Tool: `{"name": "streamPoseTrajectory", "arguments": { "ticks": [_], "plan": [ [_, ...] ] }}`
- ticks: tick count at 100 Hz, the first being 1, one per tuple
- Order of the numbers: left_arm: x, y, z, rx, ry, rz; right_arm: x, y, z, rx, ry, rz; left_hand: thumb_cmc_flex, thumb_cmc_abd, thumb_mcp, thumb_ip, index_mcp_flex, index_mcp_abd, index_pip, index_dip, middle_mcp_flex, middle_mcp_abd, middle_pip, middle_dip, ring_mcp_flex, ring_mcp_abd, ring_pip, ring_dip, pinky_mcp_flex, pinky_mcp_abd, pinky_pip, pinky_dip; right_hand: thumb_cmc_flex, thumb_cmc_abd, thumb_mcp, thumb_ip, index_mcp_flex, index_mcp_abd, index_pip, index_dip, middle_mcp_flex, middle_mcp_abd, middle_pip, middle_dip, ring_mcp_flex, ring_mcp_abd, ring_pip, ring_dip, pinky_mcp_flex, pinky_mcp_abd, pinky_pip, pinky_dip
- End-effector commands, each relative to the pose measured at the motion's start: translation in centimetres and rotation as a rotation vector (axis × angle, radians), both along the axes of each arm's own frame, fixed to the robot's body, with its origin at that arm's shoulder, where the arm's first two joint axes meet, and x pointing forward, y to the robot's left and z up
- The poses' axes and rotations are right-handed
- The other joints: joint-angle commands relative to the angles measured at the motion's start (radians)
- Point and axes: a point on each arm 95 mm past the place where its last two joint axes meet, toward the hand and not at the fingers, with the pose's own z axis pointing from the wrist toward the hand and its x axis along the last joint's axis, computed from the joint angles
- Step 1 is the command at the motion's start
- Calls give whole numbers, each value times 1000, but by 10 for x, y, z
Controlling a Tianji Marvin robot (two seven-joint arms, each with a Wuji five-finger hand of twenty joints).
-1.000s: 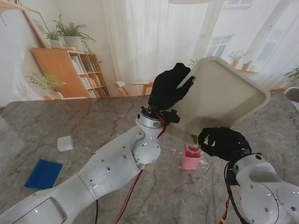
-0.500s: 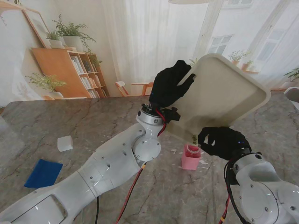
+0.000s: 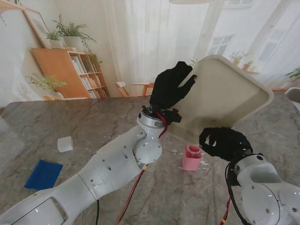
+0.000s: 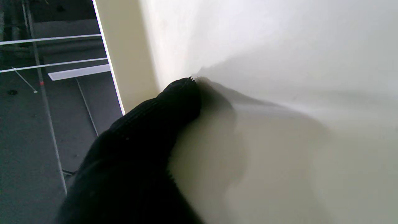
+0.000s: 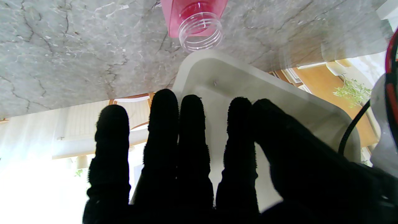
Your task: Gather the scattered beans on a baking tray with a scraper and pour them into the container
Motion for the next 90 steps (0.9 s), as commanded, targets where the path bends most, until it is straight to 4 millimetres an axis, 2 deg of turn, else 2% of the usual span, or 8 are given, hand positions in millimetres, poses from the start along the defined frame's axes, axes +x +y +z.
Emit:
{"name": "streamPoseTrajectory", "arguments": {
  "ticks": [1, 47, 90],
  "plan": [
    [-2, -2, 5, -14, -8, -2, -1, 0, -1, -2, 11, 5, 65, 76, 37, 60, -55, 134, -23, 11, 11, -134, 6, 12, 35, -210, 0, 18, 28, -331, 59, 73, 2, -9, 17, -35, -26, -20, 8, -18, -7, -13, 2, 1, 3, -15, 0, -4, -4, -14, 10, 7],
    [9, -1, 7, -22, 81, -25, 0, 0, -4, 0, 8, 7, 63, 72, 41, 60, -52, 134, -22, 11, 15, -135, 5, 11, 39, -210, 2, 19, 30, -332, 64, 75, 1, -10, 17, -36, -26, -21, 8, -18, -7, -14, 2, 1, 3, -16, 0, -4, -4, -13, 11, 7],
    [51, -5, 13, -26, 301, -84, -1, 1, -3, 11, -17, 1, 64, 64, 47, 59, -46, 136, -21, 11, 21, -133, 4, 11, 45, -205, 8, 19, 34, -328, 76, 77, 1, -10, 19, -36, -27, -21, 8, -19, -8, -14, 1, 1, 2, -16, -1, -5, -5, -13, 10, 7]
  ]
}}
